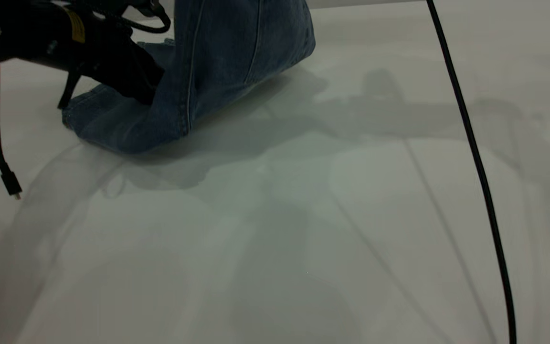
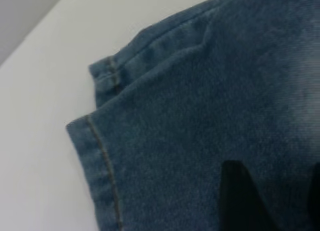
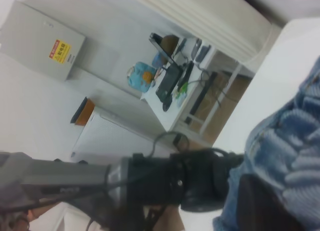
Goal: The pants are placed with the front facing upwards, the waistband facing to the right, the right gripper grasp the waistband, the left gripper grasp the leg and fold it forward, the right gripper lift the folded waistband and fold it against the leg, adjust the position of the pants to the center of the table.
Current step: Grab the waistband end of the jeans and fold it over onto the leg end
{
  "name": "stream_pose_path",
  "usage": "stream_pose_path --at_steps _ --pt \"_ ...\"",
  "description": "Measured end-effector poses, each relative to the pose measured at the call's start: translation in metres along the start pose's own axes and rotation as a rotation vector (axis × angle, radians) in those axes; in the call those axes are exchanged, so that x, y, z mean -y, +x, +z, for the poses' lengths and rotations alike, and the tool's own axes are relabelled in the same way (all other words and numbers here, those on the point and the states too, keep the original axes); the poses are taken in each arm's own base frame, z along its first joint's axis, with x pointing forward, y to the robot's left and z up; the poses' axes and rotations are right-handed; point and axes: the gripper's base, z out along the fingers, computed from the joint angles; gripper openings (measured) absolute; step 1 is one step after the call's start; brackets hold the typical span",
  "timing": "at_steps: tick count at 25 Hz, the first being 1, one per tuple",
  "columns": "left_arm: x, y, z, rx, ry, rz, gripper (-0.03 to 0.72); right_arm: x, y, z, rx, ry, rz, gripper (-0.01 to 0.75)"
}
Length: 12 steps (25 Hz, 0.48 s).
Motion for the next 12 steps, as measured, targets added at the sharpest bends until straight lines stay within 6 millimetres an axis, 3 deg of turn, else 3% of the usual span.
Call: stream_pose_path --at_steps 6,12 --pt "0.019 -0.013 0.004 0.037 0.055 0.049 0.314 -0.001 -0.001 0.000 0.002 0.000 -0.004 0.080" --pt "0.054 -0.018 0.018 0.063 0.136 0.073 0.314 0.000 -0.001 0.000 0.002 0.002 -0.004 0.080"
